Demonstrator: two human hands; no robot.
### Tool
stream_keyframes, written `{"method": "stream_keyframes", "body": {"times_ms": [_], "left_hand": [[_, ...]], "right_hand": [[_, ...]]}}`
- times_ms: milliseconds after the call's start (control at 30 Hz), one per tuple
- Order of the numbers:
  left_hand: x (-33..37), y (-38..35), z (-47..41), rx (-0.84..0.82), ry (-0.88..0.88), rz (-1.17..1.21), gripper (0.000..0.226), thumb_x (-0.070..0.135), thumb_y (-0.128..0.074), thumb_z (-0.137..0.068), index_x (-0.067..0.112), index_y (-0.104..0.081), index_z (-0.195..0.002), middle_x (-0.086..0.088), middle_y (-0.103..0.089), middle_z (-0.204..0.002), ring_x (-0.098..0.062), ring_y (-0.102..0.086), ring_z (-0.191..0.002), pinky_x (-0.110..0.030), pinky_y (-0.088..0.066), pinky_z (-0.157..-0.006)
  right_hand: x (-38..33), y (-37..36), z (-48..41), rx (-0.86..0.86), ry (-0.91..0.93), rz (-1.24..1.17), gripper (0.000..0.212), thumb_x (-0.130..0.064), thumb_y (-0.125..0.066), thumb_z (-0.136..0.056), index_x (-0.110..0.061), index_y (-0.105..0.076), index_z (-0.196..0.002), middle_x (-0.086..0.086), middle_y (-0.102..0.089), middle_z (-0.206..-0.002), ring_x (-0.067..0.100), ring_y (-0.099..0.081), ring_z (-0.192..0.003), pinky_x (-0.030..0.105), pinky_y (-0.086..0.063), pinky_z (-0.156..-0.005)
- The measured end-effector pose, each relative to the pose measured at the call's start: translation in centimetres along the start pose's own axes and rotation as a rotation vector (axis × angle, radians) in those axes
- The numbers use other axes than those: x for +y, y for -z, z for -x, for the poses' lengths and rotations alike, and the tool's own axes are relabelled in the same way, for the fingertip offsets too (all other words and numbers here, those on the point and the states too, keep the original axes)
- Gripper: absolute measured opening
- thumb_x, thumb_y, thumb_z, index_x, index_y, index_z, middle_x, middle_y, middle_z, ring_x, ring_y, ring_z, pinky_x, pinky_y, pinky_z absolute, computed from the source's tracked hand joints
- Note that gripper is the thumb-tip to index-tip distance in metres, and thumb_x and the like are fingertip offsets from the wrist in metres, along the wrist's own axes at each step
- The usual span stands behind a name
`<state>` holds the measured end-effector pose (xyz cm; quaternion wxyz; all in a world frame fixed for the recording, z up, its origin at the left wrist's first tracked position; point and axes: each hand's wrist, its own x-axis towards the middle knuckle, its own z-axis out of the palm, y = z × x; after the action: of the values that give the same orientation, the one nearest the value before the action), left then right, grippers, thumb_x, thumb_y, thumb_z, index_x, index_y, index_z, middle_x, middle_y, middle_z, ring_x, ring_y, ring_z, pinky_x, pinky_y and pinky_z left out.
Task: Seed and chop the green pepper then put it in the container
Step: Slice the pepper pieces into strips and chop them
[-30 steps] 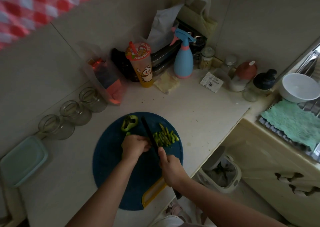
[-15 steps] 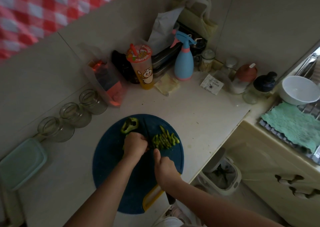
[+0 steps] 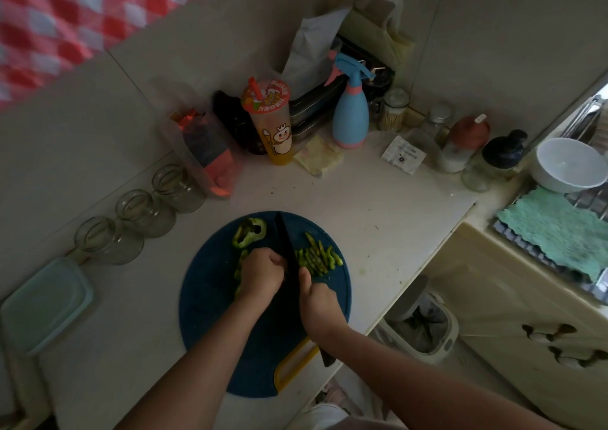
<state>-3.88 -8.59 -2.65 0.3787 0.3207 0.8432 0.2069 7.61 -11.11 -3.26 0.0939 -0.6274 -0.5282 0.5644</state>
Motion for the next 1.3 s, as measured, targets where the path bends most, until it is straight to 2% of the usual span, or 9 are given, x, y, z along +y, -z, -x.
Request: {"method": "stream_keyframes", "body": {"times_ms": [200, 333, 533, 767, 900, 967, 1033, 1133, 1300], "left_hand": [[0.1, -0.1, 0.3, -0.049, 0.007, 0.045, 0.008, 0.004, -0.058, -0.087, 0.009, -0.064, -0.086, -0.008, -0.067, -0.079, -0.023, -0.067, -0.074, -0.042, -0.059, -0.073], [-0.4, -0.4, 0.6, -0.04, -0.061, -0.049, 0.014, 0.005, -0.063, -0.084, 0.016, -0.06, -0.077, -0.008, -0.068, -0.084, -0.023, -0.065, -0.079, -0.042, -0.058, -0.076], [0.1, -0.7, 2.0, 0.039, -0.201, -0.281, 0.006, 0.009, -0.057, -0.087, 0.008, -0.063, -0.087, -0.006, -0.067, -0.091, -0.016, -0.058, -0.081, -0.025, -0.043, -0.065], [-0.6, -0.6, 2.5, 0.053, -0.15, -0.25, 0.015, 0.016, -0.056, -0.09, 0.008, -0.068, -0.09, -0.006, -0.069, -0.088, -0.019, -0.063, -0.082, -0.028, -0.048, -0.064], [-1.1, -0.5, 2.4, 0.102, -0.086, -0.097, 0.017, 0.024, -0.06, -0.089, 0.014, -0.067, -0.077, -0.005, -0.069, -0.076, -0.022, -0.067, -0.075, -0.034, -0.056, -0.065], [-1.0, -0.1, 2.2, 0.09, -0.055, 0.03, 0.022, 0.021, -0.06, -0.09, 0.017, -0.064, -0.069, -0.006, -0.068, -0.071, -0.023, -0.068, -0.072, -0.04, -0.058, -0.068], [-0.7, 0.2, 1.9, 0.011, -0.028, 0.17, 0.017, 0.015, -0.057, -0.091, 0.011, -0.066, -0.078, -0.007, -0.067, -0.073, -0.024, -0.068, -0.072, -0.041, -0.058, -0.072], [0.0, 1.2, 1.5, -0.113, -0.035, 0.283, 0.019, 0.009, -0.049, -0.095, 0.003, -0.064, -0.105, -0.007, -0.066, -0.08, -0.02, -0.066, -0.069, -0.032, -0.056, -0.066], [-0.7, 4.5, 1.3, 0.055, -0.172, 0.165, 0.02, 0.009, -0.053, -0.093, 0.009, -0.062, -0.111, -0.007, -0.067, -0.093, -0.014, -0.063, -0.071, -0.025, -0.052, -0.063]], "right_hand": [[0.9, 0.3, 0.9, -0.02, -0.014, -0.001, 0.049, -0.047, -0.024, -0.101, -0.015, -0.04, -0.067, 0.005, -0.05, -0.071, 0.018, -0.05, -0.066, 0.029, -0.037, -0.065], [0.4, 0.2, 1.1, -0.018, 0.03, 0.043, 0.038, -0.041, -0.023, -0.102, -0.029, -0.032, -0.067, 0.01, -0.051, -0.082, 0.026, -0.055, -0.077, 0.035, -0.045, -0.071], [-0.3, -0.3, 0.1, 0.0, 0.005, 0.042, 0.061, -0.053, -0.018, -0.099, -0.009, -0.055, -0.08, 0.013, -0.062, -0.084, 0.028, -0.062, -0.08, 0.035, -0.046, -0.071], [-1.1, 0.5, -0.3, -0.023, 0.038, 0.052, 0.06, -0.051, -0.019, -0.099, -0.008, -0.055, -0.082, 0.018, -0.063, -0.093, 0.031, -0.062, -0.088, 0.034, -0.045, -0.075], [-1.0, 2.2, 0.0, -0.078, 0.064, 0.092, 0.057, -0.047, -0.019, -0.101, -0.007, -0.058, -0.091, 0.018, -0.061, -0.094, 0.031, -0.061, -0.088, 0.034, -0.045, -0.077], [-1.1, 3.1, 0.0, -0.1, 0.039, 0.106, 0.054, -0.043, -0.018, -0.102, -0.009, -0.059, -0.095, 0.01, -0.055, -0.082, 0.023, -0.057, -0.073, 0.032, -0.044, -0.07], [-1.5, 4.1, -0.2, -0.118, 0.028, 0.092, 0.052, -0.044, -0.019, -0.101, -0.01, -0.059, -0.103, 0.003, -0.047, -0.071, 0.014, -0.047, -0.059, 0.029, -0.043, -0.061], [-2.4, 5.3, -0.1, -0.143, 0.016, -0.056, 0.058, -0.055, -0.022, -0.098, -0.012, -0.05, -0.071, 0.006, -0.046, -0.062, 0.016, -0.044, -0.051, 0.028, -0.039, -0.052], [-2.8, 6.3, 0.3, -0.185, 0.08, -0.062, 0.058, -0.056, -0.024, -0.098, -0.013, -0.047, -0.067, 0.003, -0.045, -0.057, 0.013, -0.043, -0.045, 0.023, -0.037, -0.043]]}}
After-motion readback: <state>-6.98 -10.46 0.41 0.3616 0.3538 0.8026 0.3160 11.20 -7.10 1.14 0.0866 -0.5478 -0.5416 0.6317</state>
